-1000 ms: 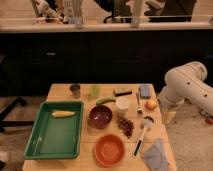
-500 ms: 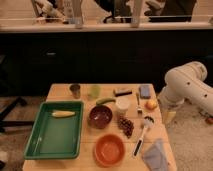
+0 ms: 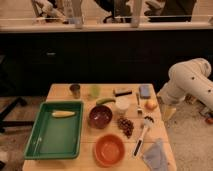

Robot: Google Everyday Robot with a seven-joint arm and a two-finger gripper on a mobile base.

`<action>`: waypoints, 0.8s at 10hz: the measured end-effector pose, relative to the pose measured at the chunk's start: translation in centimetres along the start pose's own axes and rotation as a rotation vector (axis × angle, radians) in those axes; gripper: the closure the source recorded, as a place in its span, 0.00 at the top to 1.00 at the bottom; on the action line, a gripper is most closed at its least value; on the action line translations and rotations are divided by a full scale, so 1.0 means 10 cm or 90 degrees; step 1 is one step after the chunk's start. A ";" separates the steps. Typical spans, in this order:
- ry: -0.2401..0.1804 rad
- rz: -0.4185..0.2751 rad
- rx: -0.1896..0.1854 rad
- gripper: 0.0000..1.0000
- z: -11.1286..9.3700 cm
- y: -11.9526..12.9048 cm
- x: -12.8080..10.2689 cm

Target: Wipe table surface with eraser

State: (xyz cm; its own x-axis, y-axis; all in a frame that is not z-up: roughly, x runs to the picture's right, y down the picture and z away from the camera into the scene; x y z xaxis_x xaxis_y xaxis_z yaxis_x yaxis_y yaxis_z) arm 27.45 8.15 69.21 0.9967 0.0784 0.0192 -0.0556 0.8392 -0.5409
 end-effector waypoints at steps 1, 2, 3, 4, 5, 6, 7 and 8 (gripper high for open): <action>-0.010 -0.005 -0.003 0.80 0.03 -0.10 -0.08; -0.015 -0.009 -0.008 0.80 0.05 -0.16 -0.14; -0.017 -0.013 -0.014 0.80 0.08 -0.21 -0.20; -0.015 -0.020 -0.016 0.80 0.14 -0.27 -0.28; -0.009 -0.027 -0.015 0.80 0.20 -0.31 -0.37; 0.001 -0.032 -0.014 0.80 0.29 -0.33 -0.38; 0.002 -0.035 -0.012 0.80 0.32 -0.34 -0.39; 0.002 -0.045 -0.009 0.80 0.37 -0.37 -0.44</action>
State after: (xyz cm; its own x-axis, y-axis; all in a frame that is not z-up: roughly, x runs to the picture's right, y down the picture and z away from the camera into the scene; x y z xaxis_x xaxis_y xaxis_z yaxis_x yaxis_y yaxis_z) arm 23.07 6.75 74.25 0.9983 0.0182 0.0551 0.0152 0.8349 -0.5502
